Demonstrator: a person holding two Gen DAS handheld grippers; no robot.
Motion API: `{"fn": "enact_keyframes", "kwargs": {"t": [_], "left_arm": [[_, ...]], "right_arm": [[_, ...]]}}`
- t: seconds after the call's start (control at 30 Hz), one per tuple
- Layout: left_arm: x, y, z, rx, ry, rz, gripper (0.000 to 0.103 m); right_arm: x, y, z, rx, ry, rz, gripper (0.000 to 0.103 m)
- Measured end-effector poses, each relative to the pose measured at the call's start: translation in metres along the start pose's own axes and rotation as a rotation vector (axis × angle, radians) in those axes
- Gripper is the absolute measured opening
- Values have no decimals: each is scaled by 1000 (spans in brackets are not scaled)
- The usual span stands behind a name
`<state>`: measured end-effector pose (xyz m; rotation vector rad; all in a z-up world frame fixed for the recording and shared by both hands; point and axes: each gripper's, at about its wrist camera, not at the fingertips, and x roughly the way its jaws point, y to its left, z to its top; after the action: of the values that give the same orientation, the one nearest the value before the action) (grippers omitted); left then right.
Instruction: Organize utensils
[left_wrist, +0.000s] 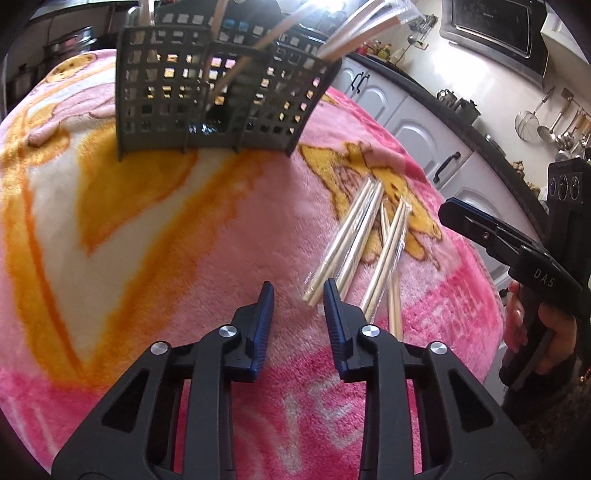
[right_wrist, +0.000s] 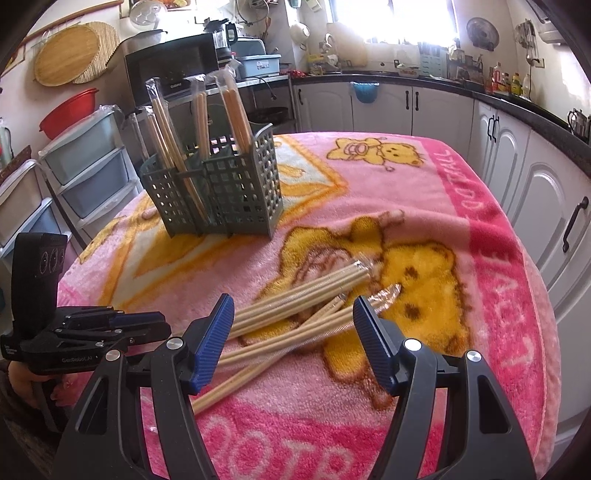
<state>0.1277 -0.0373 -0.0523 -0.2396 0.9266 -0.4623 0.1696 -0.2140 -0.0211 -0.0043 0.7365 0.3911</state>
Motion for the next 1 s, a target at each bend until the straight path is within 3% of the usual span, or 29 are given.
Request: {"fn": "enact_keyframes", "kwargs": {"t": [0.3, 0.57, 0.93, 1.0], "left_arm": [[12, -2, 1, -4, 10, 3, 12], [12, 14, 10, -76, 4, -69, 7], [3, 41, 20, -175, -27, -126, 7], [3, 46, 22, -203, -27, -146, 7]], "right_arm": [[8, -17, -7, 38, 24, -31, 64], [27, -44, -8, 98, 57, -70, 64], [62, -70, 3, 243, 119, 7, 64], [66, -71, 4, 254, 122, 17, 59]]}}
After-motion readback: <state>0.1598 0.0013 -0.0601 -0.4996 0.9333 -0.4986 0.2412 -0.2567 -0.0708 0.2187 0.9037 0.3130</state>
